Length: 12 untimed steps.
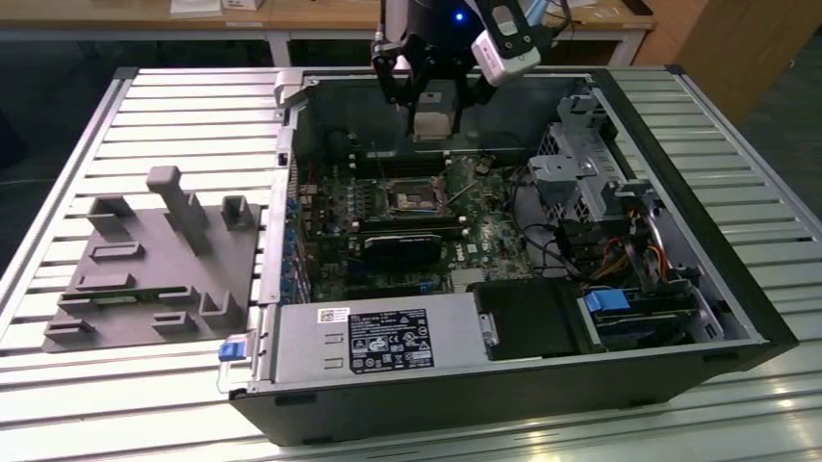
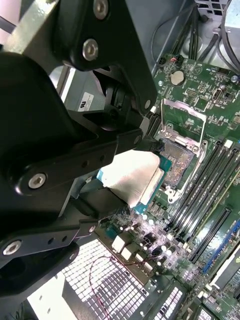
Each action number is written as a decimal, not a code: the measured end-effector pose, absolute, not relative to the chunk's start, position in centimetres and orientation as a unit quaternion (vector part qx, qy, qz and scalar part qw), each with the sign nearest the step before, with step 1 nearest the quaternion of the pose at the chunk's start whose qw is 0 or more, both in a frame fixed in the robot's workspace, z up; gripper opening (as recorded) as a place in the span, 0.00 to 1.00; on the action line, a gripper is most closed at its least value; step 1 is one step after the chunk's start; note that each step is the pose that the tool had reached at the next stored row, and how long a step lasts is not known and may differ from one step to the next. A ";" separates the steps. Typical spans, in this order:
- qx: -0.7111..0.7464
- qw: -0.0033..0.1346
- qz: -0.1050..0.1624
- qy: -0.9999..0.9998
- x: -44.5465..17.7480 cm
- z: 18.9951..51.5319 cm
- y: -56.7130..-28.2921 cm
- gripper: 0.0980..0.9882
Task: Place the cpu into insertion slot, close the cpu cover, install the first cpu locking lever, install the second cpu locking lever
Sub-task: 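Place the cpu into insertion slot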
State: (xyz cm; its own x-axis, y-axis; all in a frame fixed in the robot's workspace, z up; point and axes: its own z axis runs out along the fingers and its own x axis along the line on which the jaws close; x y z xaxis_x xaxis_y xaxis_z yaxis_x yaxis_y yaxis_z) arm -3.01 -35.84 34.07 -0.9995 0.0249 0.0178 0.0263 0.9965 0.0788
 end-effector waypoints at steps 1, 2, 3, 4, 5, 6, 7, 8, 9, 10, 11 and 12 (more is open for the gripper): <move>-0.013 0.008 -0.039 -0.999 -3.0 34.0 -35.8 0.49; -0.013 0.008 -0.039 -0.999 -3.0 34.0 -35.8 0.49; -0.013 0.008 -0.039 -0.999 -3.0 33.9 -35.8 0.49; -0.013 0.008 -0.039 -0.999 -3.0 33.9 -35.8 0.49; -0.013 0.008 -0.039 -0.999 -3.0 33.8 -35.8 0.49; -0.013 0.008 -0.038 -0.999 -3.0 33.8 -35.8 0.49; -0.013 0.008 -0.038 -0.999 -3.0 33.8 -35.8 0.49; -0.013 0.008 -0.038 -0.999 -3.0 33.7 -35.8 0.49; -0.013 0.008 -0.038 -0.999 -3.0 33.7 -35.7 0.49; -0.013 0.008 -0.038 -0.999 -3.0 33.6 -35.7 0.49; -0.013 0.008 -0.038 -0.999 -3.0 33.6 -35.7 0.49; -0.013 0.008 -0.037 -0.999 -3.0 33.5 -35.7 0.49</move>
State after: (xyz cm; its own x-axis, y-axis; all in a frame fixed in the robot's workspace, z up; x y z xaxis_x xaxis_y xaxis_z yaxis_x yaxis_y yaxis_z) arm -3.01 -35.72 33.52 -0.9995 0.0251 0.0178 0.0263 0.9969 0.0746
